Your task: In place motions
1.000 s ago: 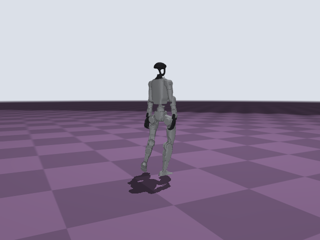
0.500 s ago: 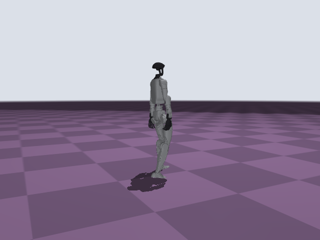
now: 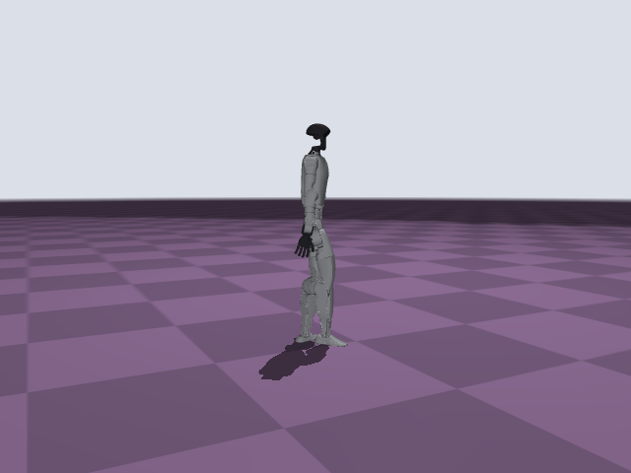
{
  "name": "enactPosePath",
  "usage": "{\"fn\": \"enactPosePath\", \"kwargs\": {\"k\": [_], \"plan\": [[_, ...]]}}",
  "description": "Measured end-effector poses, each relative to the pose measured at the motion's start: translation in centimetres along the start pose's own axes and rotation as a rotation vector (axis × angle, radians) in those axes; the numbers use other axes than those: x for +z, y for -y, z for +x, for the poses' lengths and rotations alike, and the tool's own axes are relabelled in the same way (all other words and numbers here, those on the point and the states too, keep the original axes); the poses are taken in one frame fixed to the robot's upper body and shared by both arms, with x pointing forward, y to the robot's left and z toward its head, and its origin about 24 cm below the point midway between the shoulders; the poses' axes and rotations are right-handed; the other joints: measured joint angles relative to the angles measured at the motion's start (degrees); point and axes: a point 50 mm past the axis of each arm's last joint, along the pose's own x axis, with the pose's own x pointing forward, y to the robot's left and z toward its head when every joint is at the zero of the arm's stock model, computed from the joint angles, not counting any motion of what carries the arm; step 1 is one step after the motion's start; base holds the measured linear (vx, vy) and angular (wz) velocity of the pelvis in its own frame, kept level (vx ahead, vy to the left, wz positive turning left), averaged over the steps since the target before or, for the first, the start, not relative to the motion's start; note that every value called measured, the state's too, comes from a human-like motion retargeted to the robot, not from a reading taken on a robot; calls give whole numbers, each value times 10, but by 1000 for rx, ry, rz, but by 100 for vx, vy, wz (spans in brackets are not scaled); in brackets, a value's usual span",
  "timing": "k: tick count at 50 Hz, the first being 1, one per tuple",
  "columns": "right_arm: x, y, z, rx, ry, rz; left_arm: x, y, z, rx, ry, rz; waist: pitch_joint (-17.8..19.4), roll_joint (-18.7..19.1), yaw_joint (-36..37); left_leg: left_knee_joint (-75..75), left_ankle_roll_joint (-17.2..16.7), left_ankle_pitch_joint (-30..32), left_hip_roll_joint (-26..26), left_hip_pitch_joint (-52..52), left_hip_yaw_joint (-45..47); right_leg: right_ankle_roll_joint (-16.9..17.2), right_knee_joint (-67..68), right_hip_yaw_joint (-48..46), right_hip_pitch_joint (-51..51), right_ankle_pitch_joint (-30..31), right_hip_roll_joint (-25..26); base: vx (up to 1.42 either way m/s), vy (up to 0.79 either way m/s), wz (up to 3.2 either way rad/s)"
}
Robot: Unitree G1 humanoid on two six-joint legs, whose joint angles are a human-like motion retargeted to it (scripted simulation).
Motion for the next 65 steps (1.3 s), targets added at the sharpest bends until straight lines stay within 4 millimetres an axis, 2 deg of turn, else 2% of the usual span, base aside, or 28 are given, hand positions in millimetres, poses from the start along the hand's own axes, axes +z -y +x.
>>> {"fn": "enactPosePath", "kwargs": {"k": [3,5,8,11,13,16,20,23,25,28,30,31,33,36,38,40,42,45,47,48,50,52,53,55,58,62,65], "plan": [[-5,6,-1,-9,-1,52,28,9,-2,-29,75,5,3,-10,0,21,10,-14,-18,18,-3,15,4,26,16,-22,-18,20,1,-7],[-6,10,-2,-16,9,89,49,24,-5,-55,127,13,5,-10,8,49,29,-8,-25,15,-14,30,12,18,20,-23,-46,15,8,-15],[-7,17,-4,-43,20,134,67,54,-11,-142,197,6,-10,-16,29,103,57,17,-32,-4,-30,34,13,52,19,-28,-60,20,6,-72],[5,22,-6,-51,52,157,83,73,-18,-248,287,68,-10,-26,28,180,92,25,-34,-22,-67,45,15,84,24,-27,-82,14,2,-84],[17,22,-7,-41,91,153,90,74,-20,-261,349,141,3,-36,35,294,110,-1,-6,-22,-70,44,16,120,43,-31,-79,23,-13,-171],[42,22,-12,-22,186,130,99,70,-22,-213,405,204,19,-28,62,503,112,-47,83,-44,-83,35,25,184,55,-44,-39,30,-31,-213],[60,22,-16,-15,268,85,87,73,-19,-195,367,157,18,-1,53,666,112,-83,146,-116,-170,30,18,223,54,-41,0,21,-15,-105],[60,18,-15,-7,270,60,69,66,-14,-153,300,114,17,19,50,700,112,-97,178,-175,-214,36,14,260,51,-31,20,13,10,-115],[53,13,-11,8,246,61,55,58,-10,-116,244,96,19,27,54,691,112,-108,198,-203,-228,42,12,289,54,-24,28,16,23,-132],[30,5,-5,44,164,91,30,51,-6,-94,140,22,13,25,62,617,112,-117,207,-234,-223,58,9,331,57,-16,17,24,35,-117],[11,0,-1,67,92,118,14,49,-5,-97,77,-46,3,12,63,531,112,-104,177,-251,-219,74,7,348,54,-13,-14,23,43,-73],[1,-1,0,73,58,133,10,48,-4,-95,59,-68,-6,-1,56,469,112,-87,141,-259,-223,86,9,352,47,-15,-43,28,47,-41],[-17,-4,1,86,-4,156,3,42,-3,-77,35,-95,-14,-18,52,346,88,-59,96,-260,-250,101,16,366,41,-24,-73,36,34,-71],[-38,-6,1,88,-66,173,1,31,-2,-53,27,-103,-7,-21,65,190,26,-26,82,-240,-327,115,26,395,46,-39,-73,43,21,-142],[-47,-5,1,78,-85,177,3,24,-1,-45,31,-101,2,-19,79,118,-28,12,79,-226,-395,126,35,422,49,-49,-68,49,31,-180],[-52,-1,1,64,-82,182,7,17,-1,-37,36,-78,15,-17,95,79,-97,55,78,-209,-450,137,46,450,51,-56,-65,38,36,-180],[-49,6,0,38,-50,197,16,12,-2,-30,41,-6,24,-12,83,88,-114,84,75,-201,-435,143,49,456,49,-54,-70,34,48,-99],[-39,17,-2,5,15,222,31,9,-4,-32,44,143,24,-7,39,154,-76,46,76,-213,-375,141,30,444,39,-9,-83,24,51,-101],[-19,18,-3,5,86,226,47,10,-6,-31,67,211,41,-15,44,157,-84,56,56,-204,-388,160,18,465,21,57,-99,-4,50,-263],[-6,18,-4,0,128,233,57,11,-7,-27,92,241,45,-16,38,157,-72,48,70,-195,-340,172,18,470,4,93,-105,-17,58,-277],[19,18,-6,-16,211,229,74,11,-9,-23,161,284,47,-5,32,141,-60,46,86,-179,-289,151,37,457,-40,120,-92,-23,55,-293],[44,12,-9,-8,286,173,93,6,-13,-7,247,287,44,14,18,122,-56,53,114,-179,-242,84,85,312,-79,23,-89,-35,46,-277],[54,8,-10,1,310,136,102,3,-15,1,285,274,46,18,8,111,-53,58,122,-174,-216,65,103,218,-83,-18,-101,-39,44,-242],[64,0,-11,15,333,61,112,3,-18,-2,335,237,50,18,11,89,-51,67,130,-154,-164,38,142,104,-76,-62,-118,-30,38,-244],[60,-4,-9,11,308,-47,110,16,-18,-48,335,136,31,14,46,59,-45,80,119,-126,-95,50,231,109,-77,-83,-105,-12,37,-252],[41,-6,-4,-10,236,-126,84,39,-13,-119,266,-9,-19,23,75,22,-44,94,101,-112,-34,67,292,77,-58,-94,-91,-3,28,-219],[36,-6,-3,-14,208,-140,68,48,-10,-161,221,-67,-28,27,82,-4,-54,110,87,-96,5,69,279,31,-7,-98,-94,-24,18,-215]]}}
